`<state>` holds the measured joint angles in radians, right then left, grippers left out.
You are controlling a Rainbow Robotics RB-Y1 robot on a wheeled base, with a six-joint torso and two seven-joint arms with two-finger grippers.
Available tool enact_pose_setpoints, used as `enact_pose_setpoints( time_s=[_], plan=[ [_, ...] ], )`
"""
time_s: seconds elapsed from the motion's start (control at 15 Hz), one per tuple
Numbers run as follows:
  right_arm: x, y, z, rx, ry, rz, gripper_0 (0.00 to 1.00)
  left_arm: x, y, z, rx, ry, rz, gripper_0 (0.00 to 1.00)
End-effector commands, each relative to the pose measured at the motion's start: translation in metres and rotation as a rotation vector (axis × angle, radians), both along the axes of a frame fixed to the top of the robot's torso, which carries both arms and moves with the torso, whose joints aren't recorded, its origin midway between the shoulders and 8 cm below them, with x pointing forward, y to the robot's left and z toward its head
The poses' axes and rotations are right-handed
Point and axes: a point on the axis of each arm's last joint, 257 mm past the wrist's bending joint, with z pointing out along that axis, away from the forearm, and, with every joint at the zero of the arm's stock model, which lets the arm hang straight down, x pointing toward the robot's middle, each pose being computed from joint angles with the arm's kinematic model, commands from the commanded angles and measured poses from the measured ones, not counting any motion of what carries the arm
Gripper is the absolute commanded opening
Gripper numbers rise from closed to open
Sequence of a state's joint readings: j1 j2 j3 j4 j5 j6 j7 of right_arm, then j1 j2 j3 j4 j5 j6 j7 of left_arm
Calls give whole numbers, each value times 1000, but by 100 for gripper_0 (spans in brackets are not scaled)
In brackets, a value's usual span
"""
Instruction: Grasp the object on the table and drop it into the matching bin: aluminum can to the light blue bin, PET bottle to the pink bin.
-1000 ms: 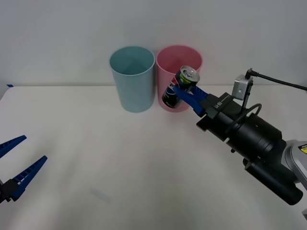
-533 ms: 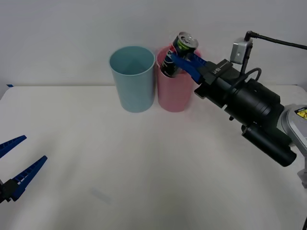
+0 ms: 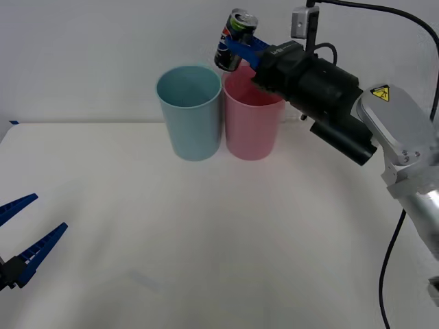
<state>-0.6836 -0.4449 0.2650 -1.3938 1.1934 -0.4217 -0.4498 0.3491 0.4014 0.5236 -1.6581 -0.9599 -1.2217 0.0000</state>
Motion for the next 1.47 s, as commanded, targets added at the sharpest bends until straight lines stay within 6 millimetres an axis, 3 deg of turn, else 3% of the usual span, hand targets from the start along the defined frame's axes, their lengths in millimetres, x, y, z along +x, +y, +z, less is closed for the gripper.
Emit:
enact_pose_setpoints(
  time_s=[0.07, 0.47, 0.8, 0.87, 1.0, 1.07, 1.47],
  plan=[
    [26, 19, -1, -14, 25, -16, 0, 0, 0, 0, 0, 0, 0, 100],
    [57, 68, -13, -61, 86, -13, 0, 0, 0, 0, 0, 0, 0, 100],
    [59, 76, -20, -73, 94, -18, 2, 0, 0, 0, 0, 0, 0, 100],
    [59, 76, -20, -76, 94, -19, 14, 0, 0, 0, 0, 0, 0, 100],
    [59, 76, -20, -77, 92, -20, 93, 0, 0, 0, 0, 0, 0, 100],
    [59, 76, -20, -79, 90, -20, 100, 0, 0, 0, 0, 0, 0, 100],
    [59, 75, -19, -83, 77, -23, 100, 0, 0, 0, 0, 0, 0, 100]
  ],
)
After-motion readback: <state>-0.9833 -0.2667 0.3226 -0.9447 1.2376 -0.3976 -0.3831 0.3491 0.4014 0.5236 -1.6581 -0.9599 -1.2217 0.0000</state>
